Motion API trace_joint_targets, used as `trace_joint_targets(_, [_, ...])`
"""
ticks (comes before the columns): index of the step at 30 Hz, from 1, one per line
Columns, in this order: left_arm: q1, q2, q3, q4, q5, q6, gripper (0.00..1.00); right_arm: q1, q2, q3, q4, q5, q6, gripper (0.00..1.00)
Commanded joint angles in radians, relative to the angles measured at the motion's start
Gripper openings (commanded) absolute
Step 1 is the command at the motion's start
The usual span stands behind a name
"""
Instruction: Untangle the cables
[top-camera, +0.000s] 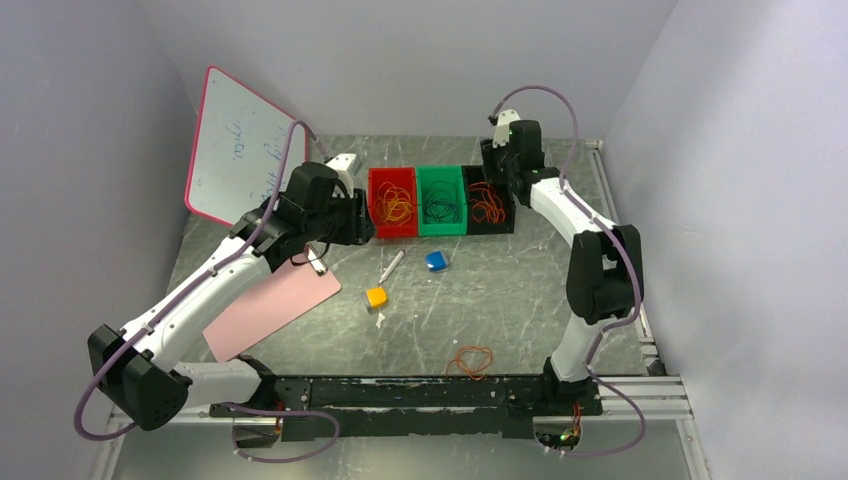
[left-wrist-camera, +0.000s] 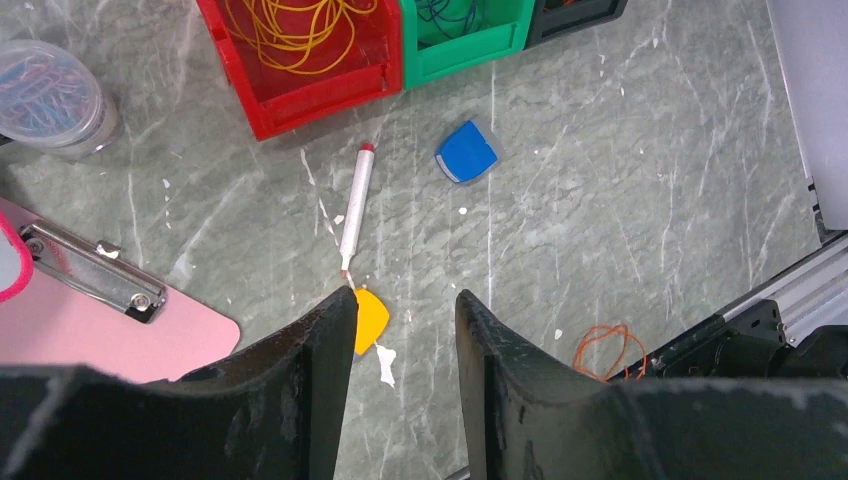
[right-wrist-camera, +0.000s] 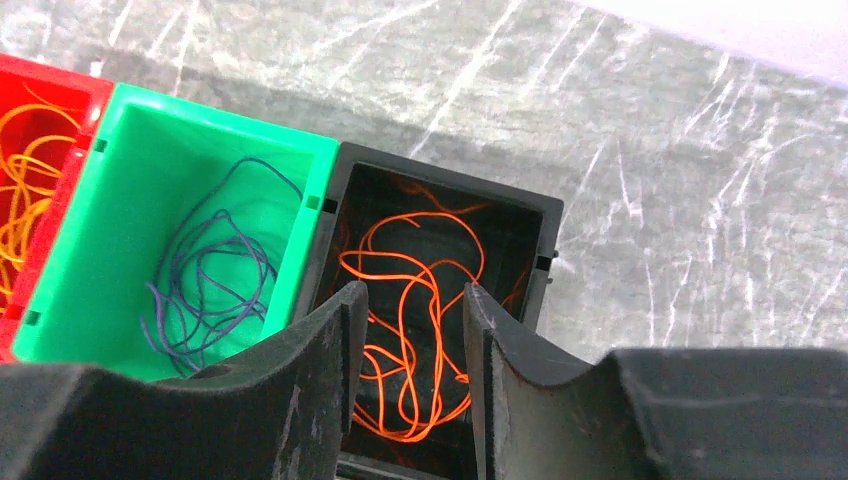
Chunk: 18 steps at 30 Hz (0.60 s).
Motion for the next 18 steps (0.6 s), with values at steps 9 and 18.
trace_joint_targets(9, [0.007, -0.011, 0.001, 0.037, 0.043, 0.000, 0.45, -0.006, -0.130, -0.125, -0.004, -0.098, 0.184, 0.40])
trace_joint_targets(18, [0.007, 0.033, -0.020, 0.080, 0.121, 0.007, 0.45, 0.006, -0.425, -0.368, -0.071, -0.066, 0.388, 0.44])
